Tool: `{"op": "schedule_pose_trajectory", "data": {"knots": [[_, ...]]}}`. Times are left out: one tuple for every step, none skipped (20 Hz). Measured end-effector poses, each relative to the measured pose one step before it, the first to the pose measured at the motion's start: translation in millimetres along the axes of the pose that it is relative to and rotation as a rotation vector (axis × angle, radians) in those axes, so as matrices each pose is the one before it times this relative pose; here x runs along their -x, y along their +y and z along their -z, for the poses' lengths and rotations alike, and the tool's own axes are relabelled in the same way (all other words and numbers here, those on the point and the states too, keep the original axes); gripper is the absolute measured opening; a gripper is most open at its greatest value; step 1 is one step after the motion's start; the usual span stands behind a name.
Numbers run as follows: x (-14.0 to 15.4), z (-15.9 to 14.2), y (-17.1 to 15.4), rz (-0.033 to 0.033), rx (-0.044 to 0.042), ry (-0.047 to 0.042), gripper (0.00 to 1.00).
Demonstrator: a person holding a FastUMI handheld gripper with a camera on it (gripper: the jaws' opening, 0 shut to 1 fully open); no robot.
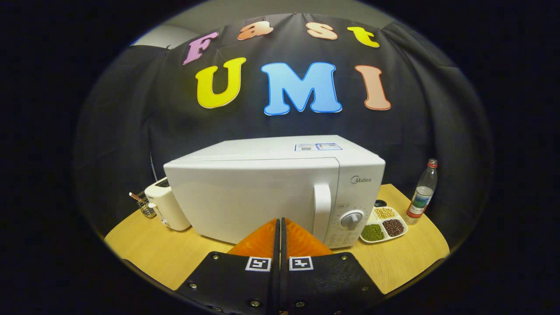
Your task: Open the microwave, put the food inside, and close the microwave door.
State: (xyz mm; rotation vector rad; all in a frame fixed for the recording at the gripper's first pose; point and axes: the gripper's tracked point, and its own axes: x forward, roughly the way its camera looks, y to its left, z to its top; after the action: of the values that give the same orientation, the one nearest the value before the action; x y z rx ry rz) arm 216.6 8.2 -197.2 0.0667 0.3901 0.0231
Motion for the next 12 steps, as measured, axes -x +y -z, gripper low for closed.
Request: {"op": "schedule_pose_trajectory", "data": {"knots": [[14.71, -5.53, 0.32, 0.00437, 0.00210, -0.02034, 0.01], [12.64, -5.13, 0.03, 0.00366, 0.00195, -0.01822, 0.01], [14.11, -5.74, -0.31, 0.00834, -0.00073, -0.02038, 0.01], [14.98, -4.44, 0.66, 0.00370, -0.00394, -0.01672, 0.01], [11.66, -3.51, 0.06, 0.00364, -0.00340, -0.01005, 0.01], [10.24, -2.86, 2.31, -0.00136, -0.00410, -0.00961, 0.01], [8.44, -0.59, 0.49, 0.00383, -0.00015, -0.00209, 0.03], [12.44, 0.10, 0.16, -0.00035, -0.00456, -0.00050, 0.06], [9.50, -0.37, 1.32, 0.00207, -0.00316, -0.00376, 0.07], [10.69, -0.29, -0.45, 0.00675, -0.00222, -0.00925, 0.06], [8.39, -0.16, 0.37, -0.00081, -0.00207, -0.00711, 0.07], [10.52, -0.22, 4.70, -0.01741, -0.00269, -0.00789, 0.15]]}}
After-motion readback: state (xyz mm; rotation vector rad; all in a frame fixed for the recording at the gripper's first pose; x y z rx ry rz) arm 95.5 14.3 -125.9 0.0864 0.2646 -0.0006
